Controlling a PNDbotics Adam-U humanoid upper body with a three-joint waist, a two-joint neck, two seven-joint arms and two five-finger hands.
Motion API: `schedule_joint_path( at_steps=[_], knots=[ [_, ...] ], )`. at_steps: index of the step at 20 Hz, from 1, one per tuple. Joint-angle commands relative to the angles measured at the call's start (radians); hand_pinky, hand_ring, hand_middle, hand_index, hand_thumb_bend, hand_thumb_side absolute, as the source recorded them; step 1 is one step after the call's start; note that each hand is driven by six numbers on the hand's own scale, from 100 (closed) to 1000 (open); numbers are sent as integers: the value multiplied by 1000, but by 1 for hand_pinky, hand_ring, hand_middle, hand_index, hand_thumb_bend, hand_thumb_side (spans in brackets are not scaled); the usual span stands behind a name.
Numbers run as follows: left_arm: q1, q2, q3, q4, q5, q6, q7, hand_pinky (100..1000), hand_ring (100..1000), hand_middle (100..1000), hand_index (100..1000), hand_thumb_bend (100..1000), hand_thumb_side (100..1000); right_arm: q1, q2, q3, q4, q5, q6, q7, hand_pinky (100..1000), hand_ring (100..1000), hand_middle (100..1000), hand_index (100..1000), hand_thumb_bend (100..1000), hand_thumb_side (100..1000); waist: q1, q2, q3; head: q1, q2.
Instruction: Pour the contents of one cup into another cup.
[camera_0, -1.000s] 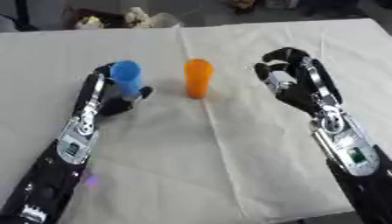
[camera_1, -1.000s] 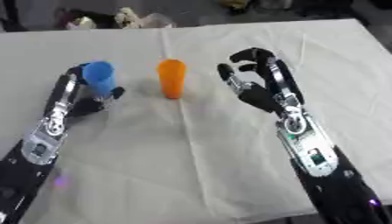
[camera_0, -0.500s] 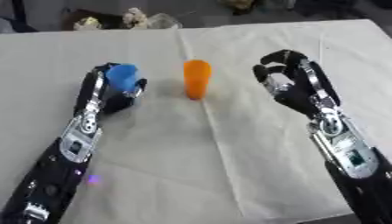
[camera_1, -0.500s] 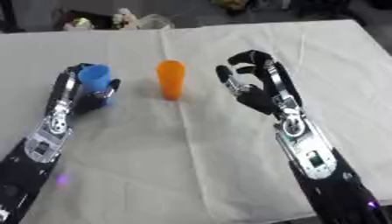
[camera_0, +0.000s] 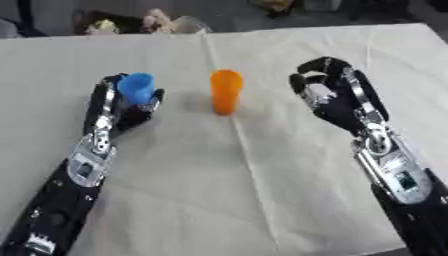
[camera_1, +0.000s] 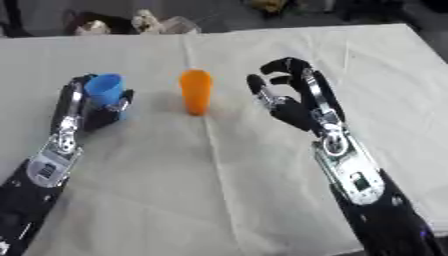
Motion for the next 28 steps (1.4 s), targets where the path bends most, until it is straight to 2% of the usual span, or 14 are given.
schedule_joint_path(
  at_steps=[1,4,8,11,12,15,21,28],
  knots=[
    [3,41,4,-105,48,3,10,541,359,174,568,100,313,-20,-7,3,8,6,1,6,724,797,608,658,413,501,2,-27,10,-9,1],
    [32,68,-5,-199,91,5,5,542,361,175,568,100,318,-27,-2,7,36,19,4,5,725,798,608,660,426,491,6,-33,27,-18,4],
    [67,103,-15,-317,139,9,-11,545,362,177,569,100,314,-48,4,16,89,49,5,2,734,815,616,675,487,475,11,-40,41,-31,7],
    [91,126,-24,-395,172,12,-31,549,363,176,568,100,314,-69,10,25,139,105,2,2,769,874,666,710,560,446,16,-46,53,-40,8],
    [98,132,-26,-416,183,16,-38,549,363,176,568,100,314,-76,14,26,156,126,-1,0,769,874,666,710,560,446,17,-48,56,-43,9],
    [120,140,-30,-478,214,23,-56,552,366,178,571,100,320,-98,27,33,221,196,-11,-7,817,922,724,742,650,460,21,-52,70,-57,8],
    [154,139,-34,-543,243,36,-78,554,368,176,571,100,326,-138,66,24,357,314,-37,-54,835,937,742,752,690,477,31,-58,87,-76,9],
    [166,132,-37,-564,251,40,-86,554,370,178,571,100,327,-185,94,3,460,388,-57,-103,836,937,740,753,700,480,38,-61,99,-90,0]
  ],
)
